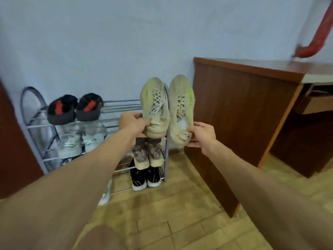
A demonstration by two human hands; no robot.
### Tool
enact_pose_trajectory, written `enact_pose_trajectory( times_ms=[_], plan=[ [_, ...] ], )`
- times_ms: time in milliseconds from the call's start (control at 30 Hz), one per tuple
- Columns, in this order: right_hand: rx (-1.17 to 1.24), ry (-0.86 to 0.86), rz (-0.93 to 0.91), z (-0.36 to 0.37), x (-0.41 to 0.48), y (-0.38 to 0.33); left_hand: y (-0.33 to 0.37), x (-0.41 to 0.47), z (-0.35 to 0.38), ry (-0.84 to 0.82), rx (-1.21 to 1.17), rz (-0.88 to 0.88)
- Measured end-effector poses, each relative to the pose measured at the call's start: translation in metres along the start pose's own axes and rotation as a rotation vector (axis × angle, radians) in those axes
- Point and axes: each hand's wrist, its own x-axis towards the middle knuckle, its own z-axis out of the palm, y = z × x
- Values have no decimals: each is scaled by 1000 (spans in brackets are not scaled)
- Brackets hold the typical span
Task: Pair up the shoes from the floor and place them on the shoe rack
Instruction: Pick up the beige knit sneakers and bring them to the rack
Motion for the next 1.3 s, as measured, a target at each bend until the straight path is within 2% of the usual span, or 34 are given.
enact_pose_trajectory(
  times_ms=[167, 367, 567, 867, 1067, 1300],
  plan=[
    [-27, -100, -84, 47, 22, -70, 36, 39, -44, 130, -81, 12],
    [-72, -127, -20, 99, 61, -108, 26, 100, -67, 196, -87, 1],
    [-52, -164, 53, 125, 126, -96, 18, 164, -54, 145, -26, -1],
    [-136, -135, 13, 153, 183, -62, -17, 230, -31, 75, -16, -170],
    [-239, -75, -19, 156, 189, -50, -23, 226, -28, 55, 32, -143],
    [-380, -27, -55, 165, 179, -42, -21, 216, -34, -103, 96, -123]
  ],
)
